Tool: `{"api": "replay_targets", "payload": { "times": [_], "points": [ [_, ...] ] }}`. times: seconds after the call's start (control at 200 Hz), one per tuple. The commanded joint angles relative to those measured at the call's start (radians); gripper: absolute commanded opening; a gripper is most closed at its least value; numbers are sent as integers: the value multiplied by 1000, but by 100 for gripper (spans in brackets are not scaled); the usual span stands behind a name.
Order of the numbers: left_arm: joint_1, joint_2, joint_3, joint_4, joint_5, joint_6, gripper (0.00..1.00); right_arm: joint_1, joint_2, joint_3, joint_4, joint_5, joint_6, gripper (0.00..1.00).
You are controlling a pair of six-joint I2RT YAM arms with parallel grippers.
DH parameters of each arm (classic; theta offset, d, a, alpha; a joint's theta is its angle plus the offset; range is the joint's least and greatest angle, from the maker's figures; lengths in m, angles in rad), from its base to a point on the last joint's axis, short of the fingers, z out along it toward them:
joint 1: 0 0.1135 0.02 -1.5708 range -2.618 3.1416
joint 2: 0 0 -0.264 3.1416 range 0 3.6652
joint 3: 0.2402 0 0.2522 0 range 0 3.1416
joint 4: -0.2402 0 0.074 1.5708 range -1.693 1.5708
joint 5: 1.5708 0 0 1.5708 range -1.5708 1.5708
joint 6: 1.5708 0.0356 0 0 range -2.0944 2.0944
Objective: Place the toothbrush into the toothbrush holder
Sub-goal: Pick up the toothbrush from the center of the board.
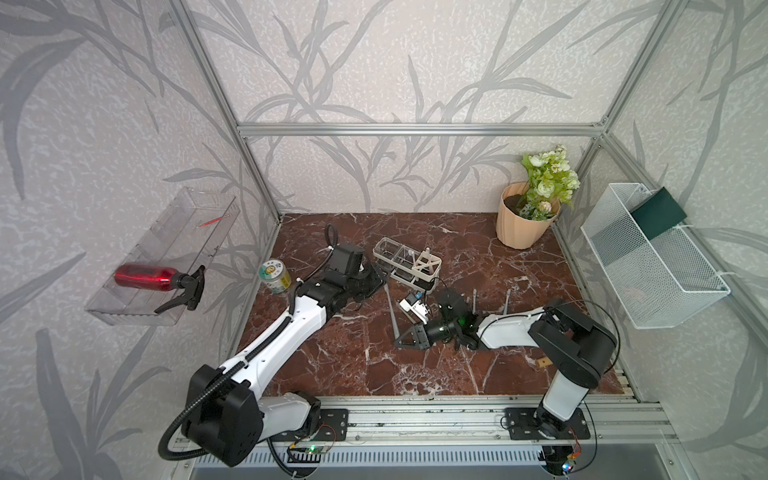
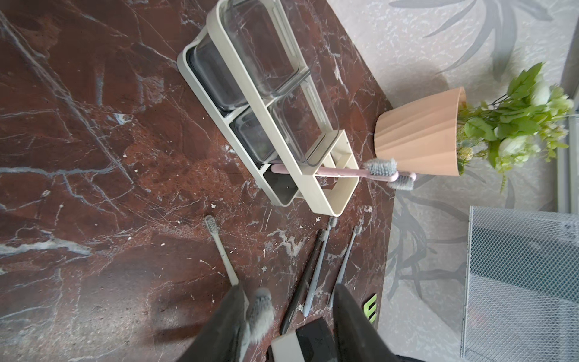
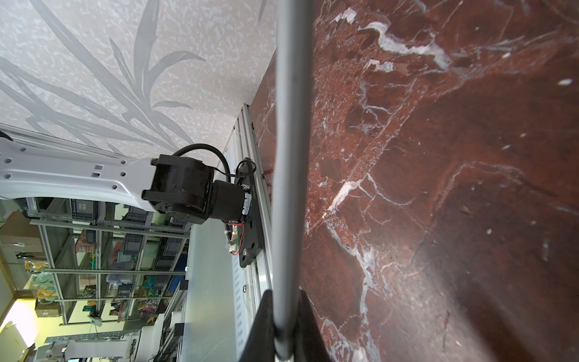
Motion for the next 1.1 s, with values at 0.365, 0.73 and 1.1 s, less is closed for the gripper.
{"api": "replay_targets", "payload": {
  "times": [0.365,0.73,1.1],
  "points": [
    [-48,95,97,-156,-31,87,39,3,11,33,-14,-12,-20,0],
    [-57,116,130,-204,-55,106,24,3,6,31,-23,-7,-19,0],
    [-58,143,167,-248,-69,126,15,2,2,33,-33,-3,-19,0]
  ]
}}
